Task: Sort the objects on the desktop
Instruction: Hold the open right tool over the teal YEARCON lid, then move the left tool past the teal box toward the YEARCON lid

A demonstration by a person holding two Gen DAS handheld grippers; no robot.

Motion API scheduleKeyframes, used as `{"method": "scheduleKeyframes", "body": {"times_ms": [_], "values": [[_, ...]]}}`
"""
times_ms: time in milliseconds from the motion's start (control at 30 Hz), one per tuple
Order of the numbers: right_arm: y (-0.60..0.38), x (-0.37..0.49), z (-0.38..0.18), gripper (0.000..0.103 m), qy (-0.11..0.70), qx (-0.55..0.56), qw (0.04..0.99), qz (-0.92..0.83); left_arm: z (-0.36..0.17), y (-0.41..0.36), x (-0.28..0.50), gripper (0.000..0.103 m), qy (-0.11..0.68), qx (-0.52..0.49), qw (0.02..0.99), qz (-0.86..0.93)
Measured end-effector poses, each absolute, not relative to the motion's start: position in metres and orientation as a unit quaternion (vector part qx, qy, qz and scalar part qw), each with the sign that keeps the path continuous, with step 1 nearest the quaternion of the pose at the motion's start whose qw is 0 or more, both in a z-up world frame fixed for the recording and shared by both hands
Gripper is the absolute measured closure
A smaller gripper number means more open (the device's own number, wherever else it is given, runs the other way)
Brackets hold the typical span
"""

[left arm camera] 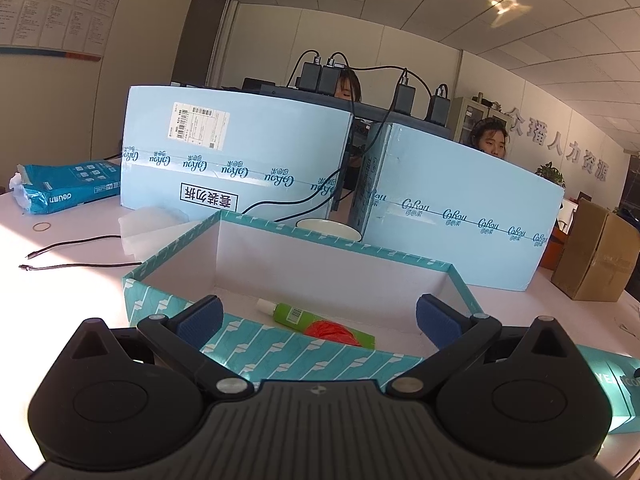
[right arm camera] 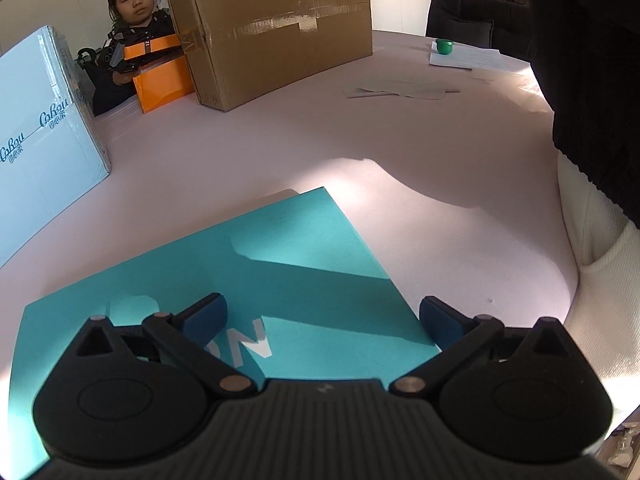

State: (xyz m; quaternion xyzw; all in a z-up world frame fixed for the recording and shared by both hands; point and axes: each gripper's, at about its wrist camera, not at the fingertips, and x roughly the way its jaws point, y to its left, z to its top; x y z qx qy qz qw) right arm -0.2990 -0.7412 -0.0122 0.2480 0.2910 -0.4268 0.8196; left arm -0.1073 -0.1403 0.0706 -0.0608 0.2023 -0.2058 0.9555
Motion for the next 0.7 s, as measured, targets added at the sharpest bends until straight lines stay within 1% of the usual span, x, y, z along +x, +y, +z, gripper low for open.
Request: {"method": "scheduleKeyframes", "body": {"times_ms": [267, 700], "values": [[-0.747, -0.304, -0.023, 0.0, 0.279, 0.278, 0.837, -0.38, 0.059, -0.136, -0.1, 0.0, 0.218, -0.056, 0.955, -0.192], [-0.726, -0.284, -0.022, 0.0, 0.278, 0.254, 0.862, -0.34, 0.019, -0.146, -0.084, 0.0, 0.269, -0.034, 0.943, -0.194]]}}
